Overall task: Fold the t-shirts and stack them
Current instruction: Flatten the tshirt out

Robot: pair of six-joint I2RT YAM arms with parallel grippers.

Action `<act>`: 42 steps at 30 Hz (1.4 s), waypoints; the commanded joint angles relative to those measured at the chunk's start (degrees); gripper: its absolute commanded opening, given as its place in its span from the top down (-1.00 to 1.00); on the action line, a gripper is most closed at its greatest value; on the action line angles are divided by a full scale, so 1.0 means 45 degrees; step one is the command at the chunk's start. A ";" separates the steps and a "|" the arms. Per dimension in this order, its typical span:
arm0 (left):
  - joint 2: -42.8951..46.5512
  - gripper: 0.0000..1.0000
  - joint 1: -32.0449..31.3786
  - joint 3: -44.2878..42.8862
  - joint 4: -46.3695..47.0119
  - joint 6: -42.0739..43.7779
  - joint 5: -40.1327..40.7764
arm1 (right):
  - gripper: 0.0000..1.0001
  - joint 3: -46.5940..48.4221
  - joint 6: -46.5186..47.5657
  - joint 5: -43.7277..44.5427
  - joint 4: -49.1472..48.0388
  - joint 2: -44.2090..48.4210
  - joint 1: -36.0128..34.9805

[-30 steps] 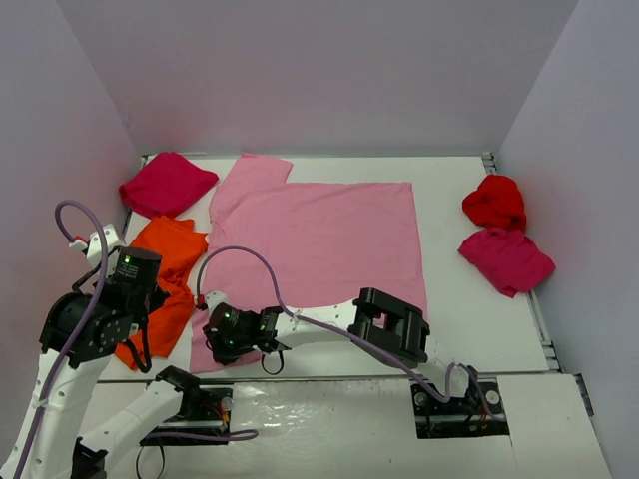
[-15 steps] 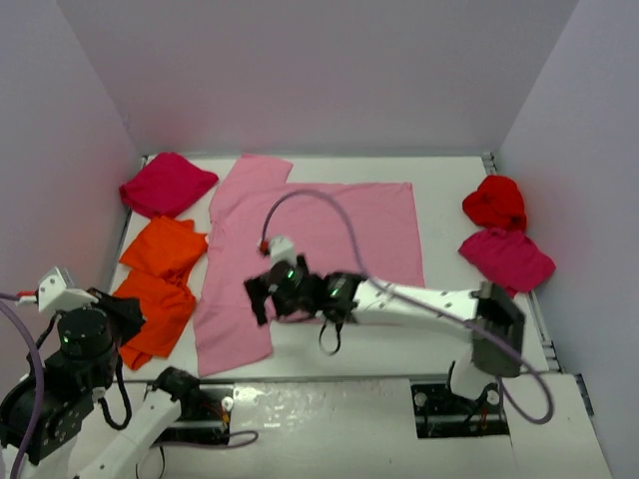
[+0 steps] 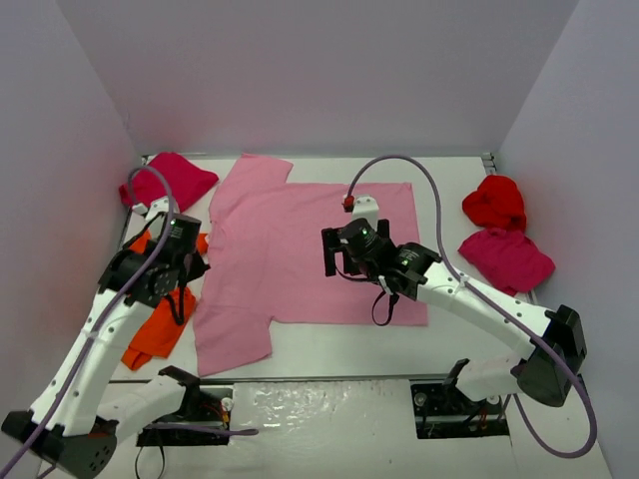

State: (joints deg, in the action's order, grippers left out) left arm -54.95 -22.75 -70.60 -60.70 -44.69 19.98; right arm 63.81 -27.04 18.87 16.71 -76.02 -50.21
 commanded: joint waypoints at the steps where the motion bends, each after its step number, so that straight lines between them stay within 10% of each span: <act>1: -0.0966 1.00 0.0076 -0.0204 0.1277 0.0783 -0.0920 | -0.90 -0.0110 0.0301 0.0786 0.0073 0.0595 0.0963; 16: -0.1613 1.00 0.0115 0.1334 0.2820 0.0567 -0.1883 | -0.85 -0.1707 0.0012 -0.0662 0.0068 0.1401 0.3498; 24: 0.0174 1.00 0.0115 0.2539 0.3142 0.0021 -0.3235 | -0.68 -0.3537 -0.1133 -0.7027 -0.2756 0.0363 0.2411; 42: -0.2415 0.99 0.0257 0.1032 0.3221 0.1230 -0.2622 | -0.79 -0.0923 0.0869 -0.3558 -0.2258 -0.1934 0.4102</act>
State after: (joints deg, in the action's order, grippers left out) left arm -58.05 -22.42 -56.45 -49.88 -43.08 6.30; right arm 52.32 -27.64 0.62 8.94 -80.62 -35.20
